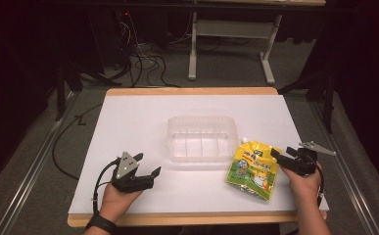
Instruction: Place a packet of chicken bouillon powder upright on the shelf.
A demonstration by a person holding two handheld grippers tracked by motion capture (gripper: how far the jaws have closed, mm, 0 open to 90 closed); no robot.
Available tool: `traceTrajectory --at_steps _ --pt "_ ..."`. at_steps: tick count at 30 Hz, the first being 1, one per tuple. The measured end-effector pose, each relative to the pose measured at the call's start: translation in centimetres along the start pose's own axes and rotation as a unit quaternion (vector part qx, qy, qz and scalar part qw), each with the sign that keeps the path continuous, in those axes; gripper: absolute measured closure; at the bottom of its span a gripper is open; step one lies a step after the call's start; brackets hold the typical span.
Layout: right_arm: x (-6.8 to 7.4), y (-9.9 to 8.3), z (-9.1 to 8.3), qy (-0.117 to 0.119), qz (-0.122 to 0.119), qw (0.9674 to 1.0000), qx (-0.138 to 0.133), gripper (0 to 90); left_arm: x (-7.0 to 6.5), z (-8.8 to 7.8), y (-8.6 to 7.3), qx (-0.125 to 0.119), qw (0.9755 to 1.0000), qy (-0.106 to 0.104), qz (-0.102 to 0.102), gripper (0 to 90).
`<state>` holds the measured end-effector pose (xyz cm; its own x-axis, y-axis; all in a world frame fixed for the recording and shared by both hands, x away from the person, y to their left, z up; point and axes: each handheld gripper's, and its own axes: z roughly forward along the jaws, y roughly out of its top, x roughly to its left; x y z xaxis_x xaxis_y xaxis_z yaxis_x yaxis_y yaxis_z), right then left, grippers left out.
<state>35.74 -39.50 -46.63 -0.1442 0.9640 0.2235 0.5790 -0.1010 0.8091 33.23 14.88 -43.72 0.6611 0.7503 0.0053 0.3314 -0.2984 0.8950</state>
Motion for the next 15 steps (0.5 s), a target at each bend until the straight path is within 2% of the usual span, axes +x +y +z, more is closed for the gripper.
traceTrajectory --at_steps 1,2,5,15 --pt "0.0 0.0 0.0 0.0 0.0 1.0 0.0 27.5 0.0 0.0 0.0 0.0 1.0 0.0 0.0 22.1" --pt "-0.6 0.0 0.4 0.001 0.016 0.9999 0.007 28.3 0.0 0.0 -0.1 0.0 1.0 0.0 -0.001 22.1" --pt "-1.2 0.2 1.0 0.008 0.035 0.9992 0.016 30.0 -0.1 0.0 -0.2 0.003 1.0 -0.002 0.003 22.1" --pt "-2.0 0.2 1.9 0.036 0.066 0.9966 0.034 36.3 -0.4 0.2 -0.3 0.011 0.9998 -0.004 0.015 22.2"
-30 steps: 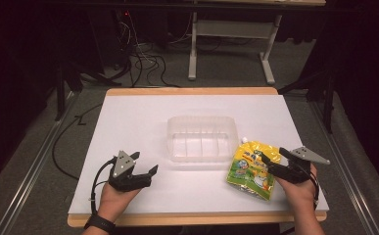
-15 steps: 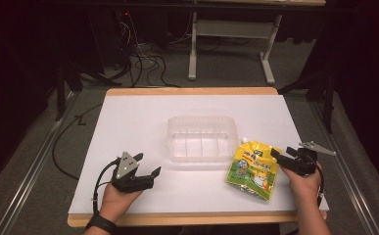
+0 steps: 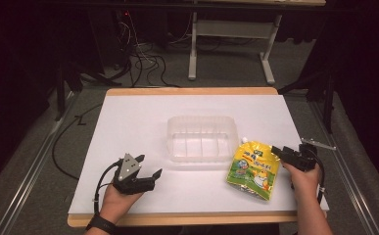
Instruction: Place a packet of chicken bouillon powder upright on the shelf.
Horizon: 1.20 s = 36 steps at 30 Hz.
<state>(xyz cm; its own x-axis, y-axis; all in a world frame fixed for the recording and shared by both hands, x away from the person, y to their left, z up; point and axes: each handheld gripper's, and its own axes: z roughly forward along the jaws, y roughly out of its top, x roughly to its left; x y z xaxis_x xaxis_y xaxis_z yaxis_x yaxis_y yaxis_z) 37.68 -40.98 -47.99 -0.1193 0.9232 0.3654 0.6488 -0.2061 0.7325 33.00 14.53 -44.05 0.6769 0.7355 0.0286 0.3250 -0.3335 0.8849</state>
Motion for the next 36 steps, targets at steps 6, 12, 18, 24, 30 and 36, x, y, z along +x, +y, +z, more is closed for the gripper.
traceTrajectory --at_steps 6,12,18,24,30,36 --pt "-0.2 0.0 0.1 0.019 0.012 0.9997 0.01 40.0 -0.3 0.1 0.0 0.003 1.0 -0.002 0.006 22.2" --pt "0.1 -0.1 0.1 0.029 0.005 0.9995 0.01 46.3 -0.3 0.1 0.0 0.003 1.0 0.0 0.009 22.1" --pt "0.5 -0.3 -0.9 0.044 -0.001 0.9989 -0.016 53.9 -0.5 0.2 0.0 0.004 0.9999 -0.001 0.014 22.2" --pt "1.9 -0.7 -1.8 0.051 -0.031 0.9979 -0.025 59.1 -0.7 0.3 0.0 0.006 0.9998 -0.005 0.019 22.1" --pt "1.1 -1.0 -1.2 0.042 0.004 0.9991 -0.005 58.7 -0.9 0.3 0.1 0.008 0.9996 -0.006 0.027 22.0" --pt "0.5 -1.1 -0.7 0.038 0.022 0.9989 0.016 56.5 -0.9 0.3 0.0 0.009 0.9995 -0.006 0.029 22.0"
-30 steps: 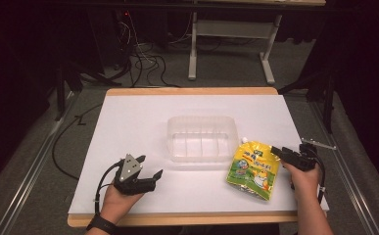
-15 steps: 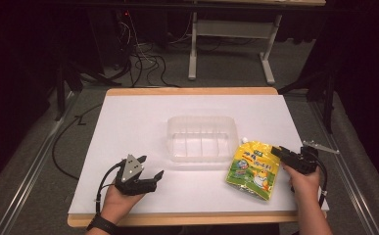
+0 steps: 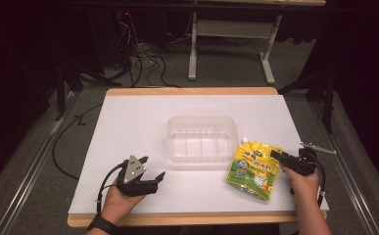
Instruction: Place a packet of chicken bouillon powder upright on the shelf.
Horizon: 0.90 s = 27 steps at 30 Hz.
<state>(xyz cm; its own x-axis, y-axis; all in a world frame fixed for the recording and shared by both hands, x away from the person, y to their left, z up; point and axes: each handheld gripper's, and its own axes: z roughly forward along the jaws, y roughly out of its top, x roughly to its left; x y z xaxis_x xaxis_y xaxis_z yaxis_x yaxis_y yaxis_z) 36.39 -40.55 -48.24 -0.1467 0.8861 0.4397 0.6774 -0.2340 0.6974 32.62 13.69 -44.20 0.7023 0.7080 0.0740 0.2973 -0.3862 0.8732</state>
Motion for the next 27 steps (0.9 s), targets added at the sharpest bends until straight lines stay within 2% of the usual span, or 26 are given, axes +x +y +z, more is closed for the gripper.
traceTrajectory --at_steps 5,7,9,11,12,13,15,16,17,18,19,23,27 --pt "0.2 -0.1 0.0 0.01 -0.006 0.9999 0.005 58.3 -0.1 0.1 0.0 0.002 1.0 -0.001 0.002 22.0" --pt "0.1 -0.1 0.1 0.005 0.001 0.9999 0.013 60.3 -0.2 0.1 0.0 0.003 1.0 0.0 0.006 22.1" --pt "0.0 0.0 0.2 -0.001 0.008 0.9998 0.019 66.1 -0.2 0.1 0.0 0.003 1.0 0.0 0.008 22.1" --pt "0.0 0.0 0.3 -0.01 0.005 0.9997 0.02 74.1 -0.2 0.1 0.0 0.003 1.0 0.0 0.009 22.2" --pt "0.0 0.0 0.3 -0.01 0.005 0.9997 0.02 74.1 -0.2 0.1 0.0 0.003 1.0 0.0 0.009 22.3" --pt "0.1 0.0 0.3 -0.007 0.003 0.9997 0.022 81.0 -0.2 0.1 0.0 0.003 1.0 0.0 0.009 22.3" --pt "0.1 0.0 0.1 -0.007 -0.006 0.9998 0.017 86.8 -0.2 0.1 0.0 0.003 1.0 0.0 0.008 22.3" --pt "0.1 0.0 0.1 -0.007 -0.006 0.9998 0.017 86.8 -0.2 0.1 0.0 0.003 1.0 0.0 0.008 22.3" --pt "0.2 0.0 -0.1 0.0 -0.01 0.9998 0.015 90.0 -0.2 0.1 0.0 0.002 1.0 -0.001 0.008 22.4" --pt "0.2 0.0 -0.1 0.0 -0.01 0.9998 0.015 90.0 -0.2 0.1 0.0 0.002 1.0 -0.001 0.008 22.5" --pt "0.5 0.1 -0.5 -0.002 -0.024 0.9996 0.012 90.0 -0.2 0.1 0.0 0.001 1.0 0.0 0.009 22.6" --pt "1.2 0.3 -1.5 -0.005 -0.04 0.9992 -0.006 90.0 -0.3 0.0 0.2 -0.009 0.9999 0.002 0.01 23.2" --pt "2.0 0.5 -3.1 0.008 -0.039 0.9986 -0.035 90.0 -0.3 0.0 0.2 -0.008 0.9999 0.001 0.011 23.2"
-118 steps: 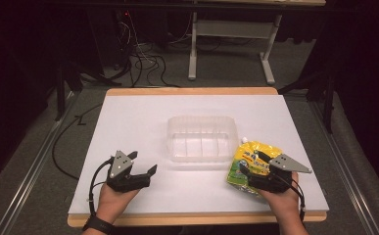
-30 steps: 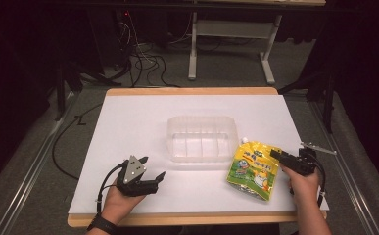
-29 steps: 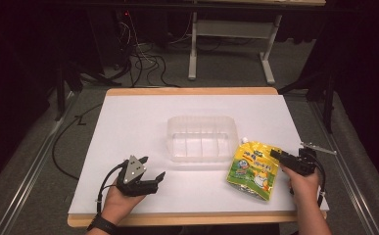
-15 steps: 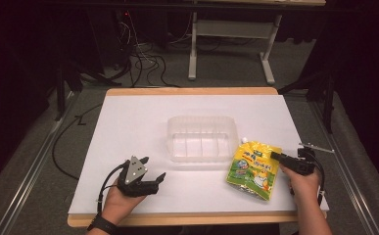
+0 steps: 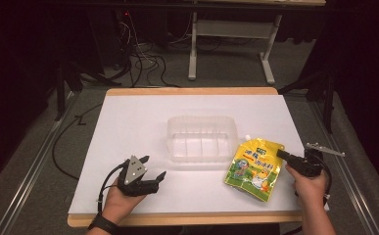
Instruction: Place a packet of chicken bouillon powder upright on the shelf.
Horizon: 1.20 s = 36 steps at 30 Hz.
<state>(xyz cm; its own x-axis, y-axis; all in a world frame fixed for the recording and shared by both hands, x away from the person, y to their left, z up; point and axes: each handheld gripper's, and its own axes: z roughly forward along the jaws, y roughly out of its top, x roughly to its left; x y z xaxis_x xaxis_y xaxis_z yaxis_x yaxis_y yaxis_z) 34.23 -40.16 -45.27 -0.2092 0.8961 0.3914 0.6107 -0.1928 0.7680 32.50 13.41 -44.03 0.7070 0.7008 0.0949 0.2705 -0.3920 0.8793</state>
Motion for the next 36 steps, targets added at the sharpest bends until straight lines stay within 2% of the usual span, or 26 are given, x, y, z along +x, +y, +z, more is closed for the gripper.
traceTrajectory --at_steps 5,10,12,14,16,20,21,22,25,26,27,28,29,30,31,32,33,36 --pt "1.2 0.8 -1.9 0.01 -0.01 0.9992 -0.037 90.0 0.0 0.0 0.1 -0.003 1.0 0.0 0.001 23.3" --pt "2.2 1.6 -3.6 0.013 -0.023 0.9969 -0.074 90.0 0.1 -0.2 0.1 -0.006 1.0 0.0 -0.001 23.3" --pt "2.7 1.9 -4.2 0.013 -0.035 0.9952 -0.091 90.0 0.1 -0.2 0.1 -0.007 1.0 0.001 -0.002 23.3" --pt "2.9 2.1 -4.4 0.013 -0.038 0.9946 -0.095 90.0 0.1 -0.2 0.1 -0.006 1.0 0.0 -0.002 23.3" --pt "3.8 2.6 -5.3 0.013 -0.051 0.9915 -0.119 90.0 0.1 -0.2 0.1 -0.007 1.0 0.001 0.001 23.3" --pt "4.9 3.2 -6.0 0.009 -0.069 0.9869 -0.145 90.0 0.0 -0.2 0.2 -0.007 1.0 0.0 0.001 23.3" --pt "4.9 3.2 -6.0 0.009 -0.069 0.9869 -0.145 90.0 0.0 -0.2 0.2 -0.007 1.0 0.0 0.001 23.3" --pt "5.8 3.5 -6.3 0.004 -0.083 0.9836 -0.16 90.0 -0.1 -0.2 0.1 -0.007 1.0 -0.001 0.001 23.4" --pt "6.8 4.0 -6.5 -0.002 -0.103 0.9778 -0.183 90.0 -0.2 -0.1 0.1 -0.005 1.0 -0.001 0.003 23.4" --pt "6.8 4.0 -6.5 -0.002 -0.103 0.9778 -0.183 90.0 -0.2 -0.1 0.1 -0.005 1.0 -0.001 0.003 23.3" --pt "7.1 4.1 -6.5 -0.004 -0.107 0.9762 -0.189 90.0 -0.2 -0.1 0.1 -0.004 1.0 -0.002 0.004 23.3" --pt "7.5 4.3 -6.5 -0.005 -0.113 0.9734 -0.199 90.0 -0.2 -0.1 0.1 -0.004 1.0 -0.002 0.004 23.3" --pt "8.0 4.5 -6.5 -0.01 -0.115 0.9685 -0.221 90.0 -0.2 -0.1 0.1 -0.004 1.0 -0.002 0.005 23.4" --pt "8.0 4.5 -6.5 -0.01 -0.115 0.9685 -0.221 90.0 -0.2 -0.1 0.1 -0.004 1.0 -0.002 0.005 23.3" --pt "8.2 4.7 -6.1 -0.018 -0.12 0.9651 -0.232 90.0 -0.2 -0.1 0.1 -0.004 1.0 -0.002 0.004 23.3" --pt "8.2 4.7 -6.1 -0.018 -0.12 0.9651 -0.232 90.0 -0.2 -0.1 0.1 -0.004 1.0 -0.002 0.004 23.4" --pt "8.1 4.6 -5.5 -0.021 -0.121 0.9673 -0.222 90.0 -0.2 -0.2 0.1 -0.004 1.0 -0.002 0.005 23.3" --pt "7.7 3.9 -5.2 -0.023 -0.118 0.9667 -0.226 90.0 -0.1 -0.3 0.1 -0.006 1.0 -0.001 0.003 23.4"
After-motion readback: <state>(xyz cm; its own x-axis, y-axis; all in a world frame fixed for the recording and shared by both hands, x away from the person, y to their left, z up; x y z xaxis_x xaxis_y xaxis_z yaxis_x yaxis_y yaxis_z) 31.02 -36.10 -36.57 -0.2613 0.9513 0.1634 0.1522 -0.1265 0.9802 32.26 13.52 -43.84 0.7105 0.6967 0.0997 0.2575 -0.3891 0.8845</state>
